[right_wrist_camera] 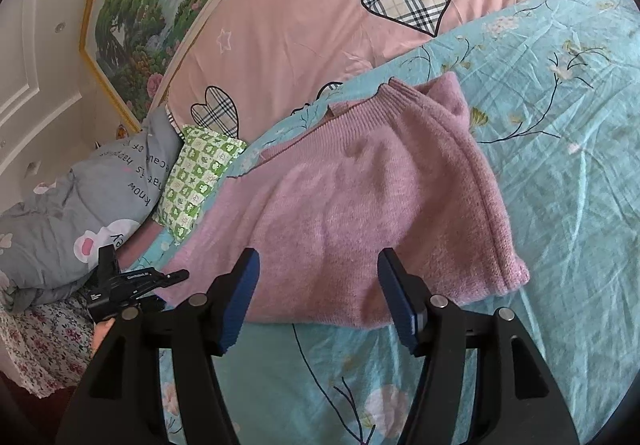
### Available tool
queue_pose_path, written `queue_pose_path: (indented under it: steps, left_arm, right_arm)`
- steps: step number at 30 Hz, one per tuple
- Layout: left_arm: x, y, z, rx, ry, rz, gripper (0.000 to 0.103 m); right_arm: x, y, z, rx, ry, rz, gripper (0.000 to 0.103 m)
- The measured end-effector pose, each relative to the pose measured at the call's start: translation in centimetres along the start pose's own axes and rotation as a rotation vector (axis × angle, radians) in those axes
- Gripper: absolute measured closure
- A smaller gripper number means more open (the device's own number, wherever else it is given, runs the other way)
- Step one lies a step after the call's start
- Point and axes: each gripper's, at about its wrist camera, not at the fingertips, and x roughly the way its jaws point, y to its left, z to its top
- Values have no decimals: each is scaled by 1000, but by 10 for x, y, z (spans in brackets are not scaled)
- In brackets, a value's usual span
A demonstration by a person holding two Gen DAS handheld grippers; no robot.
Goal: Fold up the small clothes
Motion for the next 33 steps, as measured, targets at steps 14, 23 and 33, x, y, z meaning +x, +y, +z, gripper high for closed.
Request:
queue_pose_path:
  steps: [14, 23, 33]
  left_arm:
    - [-16, -196, -44, 427, 30, -294, 95]
    - [40, -219, -119, 506, 224, -295, 95]
    - [5, -203, -78, 385, 178, -427, 95]
  right_arm:
    - [-39, -30, 39, 172, -109, 63, 40]
    - [6, -28, 95, 115, 115, 39, 40]
    - [127, -8, 103, 191, 359, 197, 40]
